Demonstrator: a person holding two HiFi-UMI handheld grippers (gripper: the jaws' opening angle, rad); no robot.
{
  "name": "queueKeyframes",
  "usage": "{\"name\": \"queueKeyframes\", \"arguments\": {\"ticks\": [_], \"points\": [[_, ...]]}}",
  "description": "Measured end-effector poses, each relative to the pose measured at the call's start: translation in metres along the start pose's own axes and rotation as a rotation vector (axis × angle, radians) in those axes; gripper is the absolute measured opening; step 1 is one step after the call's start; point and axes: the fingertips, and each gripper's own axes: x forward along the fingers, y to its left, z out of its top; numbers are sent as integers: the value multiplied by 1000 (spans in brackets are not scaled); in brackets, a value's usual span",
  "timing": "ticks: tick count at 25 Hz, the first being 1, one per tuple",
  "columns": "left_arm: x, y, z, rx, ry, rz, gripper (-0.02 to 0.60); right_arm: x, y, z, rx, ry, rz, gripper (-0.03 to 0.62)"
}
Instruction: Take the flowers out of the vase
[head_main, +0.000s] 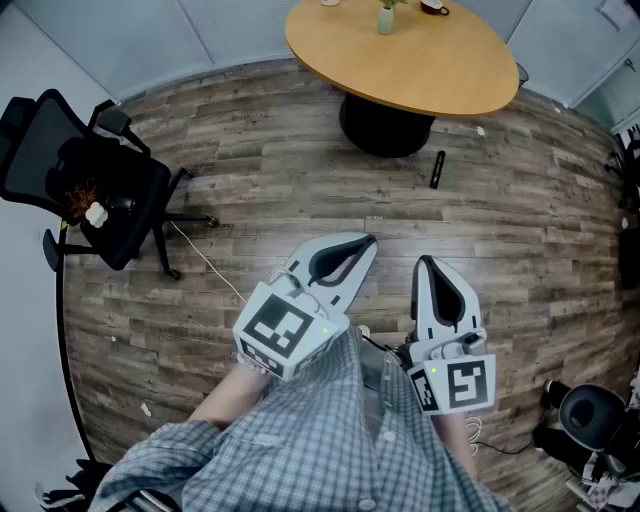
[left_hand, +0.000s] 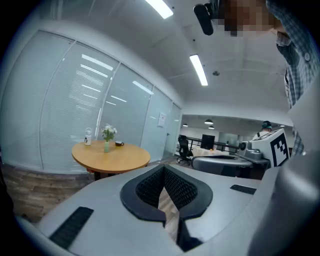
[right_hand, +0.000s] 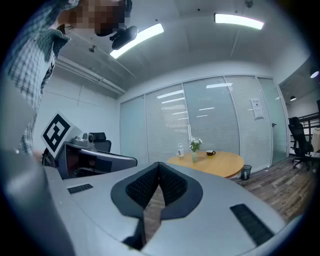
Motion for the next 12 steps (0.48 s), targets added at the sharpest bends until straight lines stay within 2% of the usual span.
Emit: {"name": "queueKeyframes", "arguments": {"ticks": [12], "points": [[-16, 22, -2, -16, -3, -8, 8, 13, 22, -4, -17, 23, 1, 9]]}}
